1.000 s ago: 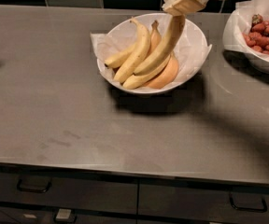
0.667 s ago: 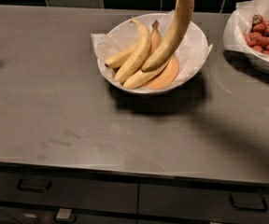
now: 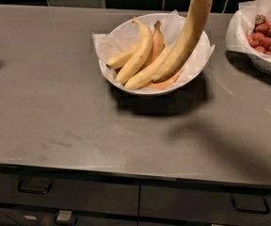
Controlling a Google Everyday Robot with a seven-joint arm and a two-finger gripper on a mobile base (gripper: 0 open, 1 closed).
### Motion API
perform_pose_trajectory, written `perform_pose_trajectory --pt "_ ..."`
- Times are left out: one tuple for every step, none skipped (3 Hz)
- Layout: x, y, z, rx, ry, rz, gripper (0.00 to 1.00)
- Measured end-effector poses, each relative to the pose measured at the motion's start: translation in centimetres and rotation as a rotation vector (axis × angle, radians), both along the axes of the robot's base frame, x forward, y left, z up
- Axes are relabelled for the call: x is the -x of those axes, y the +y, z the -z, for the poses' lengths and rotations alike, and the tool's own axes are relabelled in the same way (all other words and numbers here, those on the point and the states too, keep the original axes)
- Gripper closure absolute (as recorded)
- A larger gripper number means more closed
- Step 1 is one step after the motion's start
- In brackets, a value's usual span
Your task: Pick banana from white bowl
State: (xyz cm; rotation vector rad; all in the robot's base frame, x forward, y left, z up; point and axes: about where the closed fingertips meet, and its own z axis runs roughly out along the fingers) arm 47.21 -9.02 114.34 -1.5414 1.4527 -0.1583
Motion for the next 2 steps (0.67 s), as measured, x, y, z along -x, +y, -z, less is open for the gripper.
perform_pose_trajectory --pt "0.39 -0.83 1.48 -0.046 0.015 0.011 1.00" --pt "0.22 -1.36 2.33 -0.077 0.013 0.008 1.00"
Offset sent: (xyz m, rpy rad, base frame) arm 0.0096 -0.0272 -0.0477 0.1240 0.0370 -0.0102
